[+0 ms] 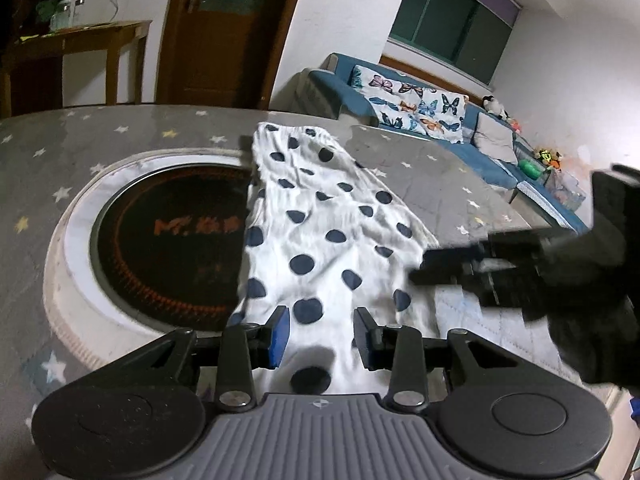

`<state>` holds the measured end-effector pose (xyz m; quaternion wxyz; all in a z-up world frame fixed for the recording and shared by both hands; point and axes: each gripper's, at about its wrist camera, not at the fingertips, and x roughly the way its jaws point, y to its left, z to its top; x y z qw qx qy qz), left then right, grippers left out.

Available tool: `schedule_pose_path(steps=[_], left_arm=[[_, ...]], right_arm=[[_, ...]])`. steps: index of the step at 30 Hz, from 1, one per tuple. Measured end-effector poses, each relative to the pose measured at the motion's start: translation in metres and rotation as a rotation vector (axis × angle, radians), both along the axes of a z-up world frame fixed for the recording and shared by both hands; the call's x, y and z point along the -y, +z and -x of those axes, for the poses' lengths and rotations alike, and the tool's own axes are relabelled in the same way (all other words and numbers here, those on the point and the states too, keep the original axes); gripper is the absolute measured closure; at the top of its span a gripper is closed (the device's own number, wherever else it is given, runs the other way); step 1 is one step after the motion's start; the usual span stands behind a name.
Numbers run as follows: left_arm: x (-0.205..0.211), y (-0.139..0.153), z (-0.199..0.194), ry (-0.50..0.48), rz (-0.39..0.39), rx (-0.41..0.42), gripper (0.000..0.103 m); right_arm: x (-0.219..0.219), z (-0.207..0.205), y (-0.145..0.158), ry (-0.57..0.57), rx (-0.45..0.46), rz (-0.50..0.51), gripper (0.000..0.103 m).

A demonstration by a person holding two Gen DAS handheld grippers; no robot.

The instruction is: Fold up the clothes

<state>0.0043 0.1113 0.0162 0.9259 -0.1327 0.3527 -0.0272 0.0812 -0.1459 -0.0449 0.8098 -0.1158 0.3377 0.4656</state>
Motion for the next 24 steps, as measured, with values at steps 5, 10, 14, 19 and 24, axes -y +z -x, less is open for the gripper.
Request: schedule_pose_path(steps=[5, 10, 14, 19, 24], left_arm=[[-0.003, -0.016, -0.011, 0.019, -0.018, -0.053, 0.067], [-0.013, -0.022, -0.006, 0.04, -0.009, -0.063, 0.069], [-0.008, -0.013, -0.005, 0.037, -0.018, -0.039, 0.069], [0.001, -0.007, -0.008, 0.017, -0.02, -0.023, 0.069], [-0.001, -0.015, -0.011, 0.019, -0.026, -0.052, 0.069]], right_arm=[[-0.002, 0.03, -0.01, 0.08, -0.012, 0.02, 0.064], [0.003, 0.045, -0.016, 0.102, -0.01, 0.057, 0.063], [0.009, 0.038, -0.003, 0.077, 0.014, 0.033, 0.063], [0.005, 0.005, 0.002, -0.015, 0.016, -0.02, 0.063], [0.003, -0.027, -0.013, -0.085, -0.012, -0.002, 0.063]])
